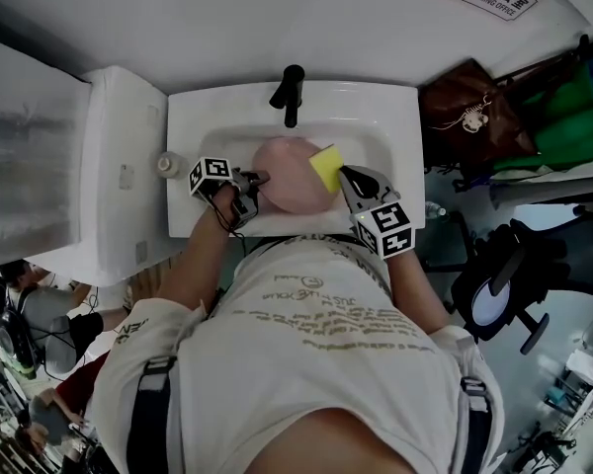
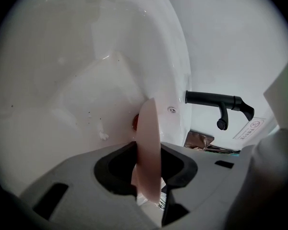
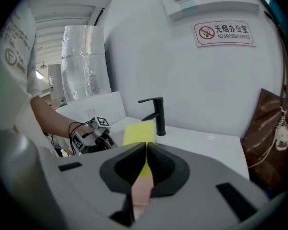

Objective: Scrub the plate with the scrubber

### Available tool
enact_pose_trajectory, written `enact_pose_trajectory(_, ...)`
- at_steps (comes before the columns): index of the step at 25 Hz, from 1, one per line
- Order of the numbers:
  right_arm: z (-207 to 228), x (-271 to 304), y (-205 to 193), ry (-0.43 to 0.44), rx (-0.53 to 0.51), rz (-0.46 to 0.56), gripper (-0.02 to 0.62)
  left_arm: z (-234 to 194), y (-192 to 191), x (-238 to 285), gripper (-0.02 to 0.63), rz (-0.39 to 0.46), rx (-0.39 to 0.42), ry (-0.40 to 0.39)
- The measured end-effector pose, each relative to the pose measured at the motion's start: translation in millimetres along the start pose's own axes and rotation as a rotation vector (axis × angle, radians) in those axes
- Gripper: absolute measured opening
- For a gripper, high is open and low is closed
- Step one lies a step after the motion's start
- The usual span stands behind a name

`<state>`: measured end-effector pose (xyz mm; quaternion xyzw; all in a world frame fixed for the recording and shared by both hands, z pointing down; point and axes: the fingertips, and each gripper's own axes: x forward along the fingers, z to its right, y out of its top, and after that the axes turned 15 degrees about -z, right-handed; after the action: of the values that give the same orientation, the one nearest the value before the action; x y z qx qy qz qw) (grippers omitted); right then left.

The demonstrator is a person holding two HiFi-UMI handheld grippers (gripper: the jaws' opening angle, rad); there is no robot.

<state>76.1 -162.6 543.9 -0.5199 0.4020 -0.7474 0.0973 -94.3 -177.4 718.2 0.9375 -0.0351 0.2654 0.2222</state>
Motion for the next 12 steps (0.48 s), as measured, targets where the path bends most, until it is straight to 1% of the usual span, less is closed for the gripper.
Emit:
enact_pose_trajectory(5, 3.7, -1.1, 1.2, 0.000, 0.008, 0.002, 0.034, -1.7, 0.1, 0.6, 0.118, 0.011, -0.012, -0.004)
enact_pose_trajectory(7, 4.4, -0.2, 1.0, 0.000, 0.006, 0.002, 0.034, -2.2, 2.4, 0.1, 0.169, 0.025, -0.005, 0.001)
enact_pose_trajectory(8, 4.4, 0.3, 1.1, 0.000, 0.005, 0.001, 0.034, -3.3, 3.5, -0.5, 0.216, 0.032, -0.003, 0.009)
enact_pose_trajectory(10, 4.4, 0.9, 1.5, 0.000, 0.003, 0.001, 0.034, -6.8, 5.2, -3.8, 0.245, 0.048, -0.003, 0.043)
enact_pose_trajectory(11, 4.2, 1.0, 1.9, -0.001, 0.001, 0.002, 0.034, -8.5, 5.9, -6.4, 0.268, 0.057, 0.001, 0.068)
enact_pose_trajectory(12, 4.2, 1.1, 2.5, -0.001, 0.000, 0.005, 0.034, -9.9, 6.6, -9.7, 0.278, 0.067, 0.012, 0.094)
